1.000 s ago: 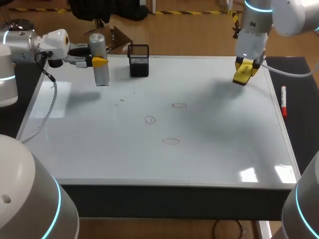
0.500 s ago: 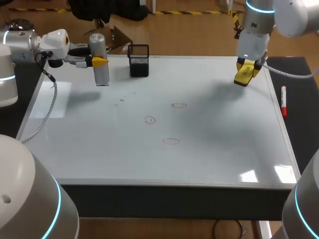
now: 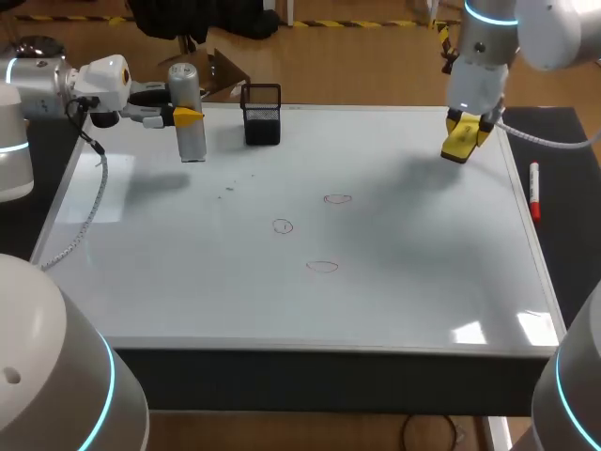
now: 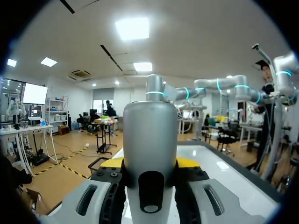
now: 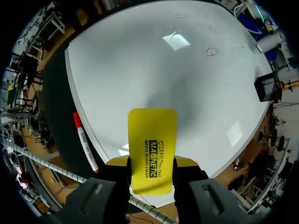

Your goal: Pick up the inspection probe, press it on each red-marked spot on the whiteboard one by one, put down the probe, pick up the eraser, and wipe off all the red marks.

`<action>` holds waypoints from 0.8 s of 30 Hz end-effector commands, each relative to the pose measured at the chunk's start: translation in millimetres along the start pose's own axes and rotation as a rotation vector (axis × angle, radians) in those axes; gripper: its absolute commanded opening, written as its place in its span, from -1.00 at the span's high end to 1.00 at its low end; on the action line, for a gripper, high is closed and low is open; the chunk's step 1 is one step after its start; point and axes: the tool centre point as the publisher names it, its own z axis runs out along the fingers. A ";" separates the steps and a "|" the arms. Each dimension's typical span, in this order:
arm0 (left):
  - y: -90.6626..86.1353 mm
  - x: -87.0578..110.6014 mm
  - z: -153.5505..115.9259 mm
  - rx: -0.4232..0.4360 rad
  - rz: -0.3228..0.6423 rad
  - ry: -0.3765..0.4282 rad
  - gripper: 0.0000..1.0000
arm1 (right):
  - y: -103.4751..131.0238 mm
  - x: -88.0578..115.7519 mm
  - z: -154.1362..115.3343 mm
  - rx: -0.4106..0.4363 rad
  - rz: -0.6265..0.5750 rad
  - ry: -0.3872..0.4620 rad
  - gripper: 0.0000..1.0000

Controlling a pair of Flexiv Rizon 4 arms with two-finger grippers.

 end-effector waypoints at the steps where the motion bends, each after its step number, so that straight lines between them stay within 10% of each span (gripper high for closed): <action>1: -1.5 6.9 9.6 0.003 0.013 0.018 1.00 | -0.1 0.8 -1.1 0.003 -0.002 0.002 1.00; 24: 14.5 117.2 119.5 0.081 -0.004 0.213 1.00 | -0.1 0.8 -1.1 0.003 -0.002 0.002 1.00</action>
